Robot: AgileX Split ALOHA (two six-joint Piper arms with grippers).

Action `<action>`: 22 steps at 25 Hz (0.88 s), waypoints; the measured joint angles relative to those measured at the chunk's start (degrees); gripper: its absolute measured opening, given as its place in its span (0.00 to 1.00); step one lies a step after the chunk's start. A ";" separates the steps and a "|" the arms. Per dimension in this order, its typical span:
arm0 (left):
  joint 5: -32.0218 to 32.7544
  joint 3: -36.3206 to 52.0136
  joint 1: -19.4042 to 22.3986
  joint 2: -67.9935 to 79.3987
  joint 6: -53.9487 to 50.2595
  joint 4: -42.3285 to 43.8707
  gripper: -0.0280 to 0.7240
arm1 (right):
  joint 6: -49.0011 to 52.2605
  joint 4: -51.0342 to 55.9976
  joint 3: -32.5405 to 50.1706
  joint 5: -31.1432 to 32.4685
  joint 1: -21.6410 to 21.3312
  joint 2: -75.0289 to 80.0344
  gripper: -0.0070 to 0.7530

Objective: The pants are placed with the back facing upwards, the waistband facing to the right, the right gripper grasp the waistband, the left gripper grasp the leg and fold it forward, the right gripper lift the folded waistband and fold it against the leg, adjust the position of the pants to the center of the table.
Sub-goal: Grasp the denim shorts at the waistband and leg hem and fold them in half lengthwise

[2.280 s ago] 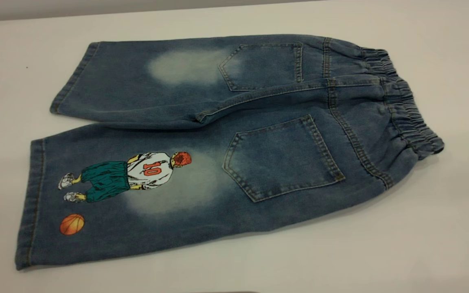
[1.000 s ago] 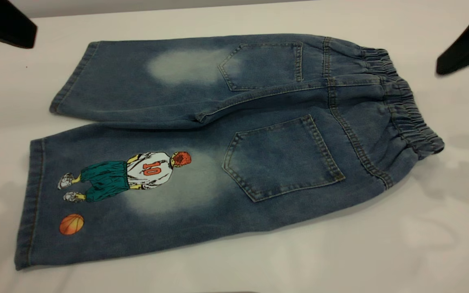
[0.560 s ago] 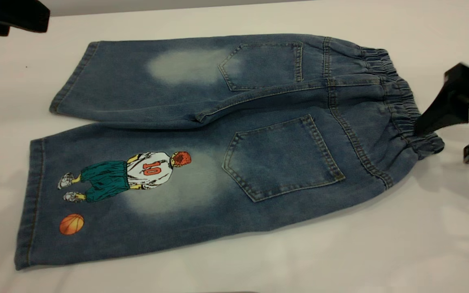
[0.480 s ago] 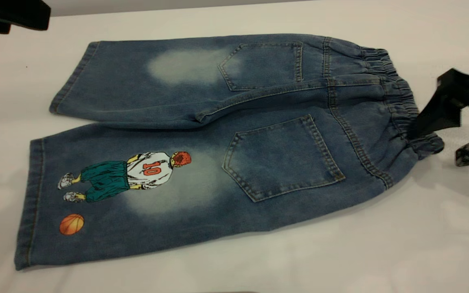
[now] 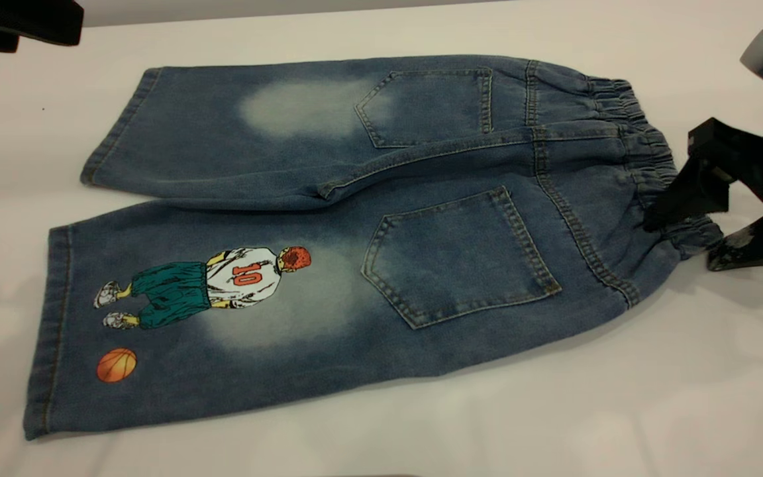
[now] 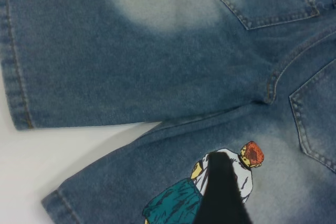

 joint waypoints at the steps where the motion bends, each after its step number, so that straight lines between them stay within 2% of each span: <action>1: 0.00 0.00 0.00 0.00 0.00 0.00 0.67 | 0.00 0.00 0.00 0.14 0.00 0.17 0.53; 5: 0.15 0.00 0.00 0.00 -0.28 0.00 0.67 | -0.66 0.04 0.00 0.22 0.00 0.25 0.16; 7: 1.07 0.00 0.00 0.00 -1.14 0.08 0.67 | -1.13 0.06 0.00 0.34 0.00 0.25 0.08; 12: 8.90 0.00 0.00 0.40 -11.51 7.91 0.67 | -1.40 0.06 0.00 0.47 0.00 0.25 0.06; 15: 13.53 0.00 0.00 2.72 -24.37 19.79 0.67 | -1.42 0.06 0.00 0.62 0.00 0.25 0.06; 19: 15.87 -0.03 0.00 8.60 -41.36 35.26 0.67 | -1.47 0.01 0.00 0.68 0.00 0.25 0.06; 22: 15.44 -0.40 0.00 14.74 -46.87 40.11 0.67 | -1.47 0.01 0.00 0.68 0.00 0.25 0.06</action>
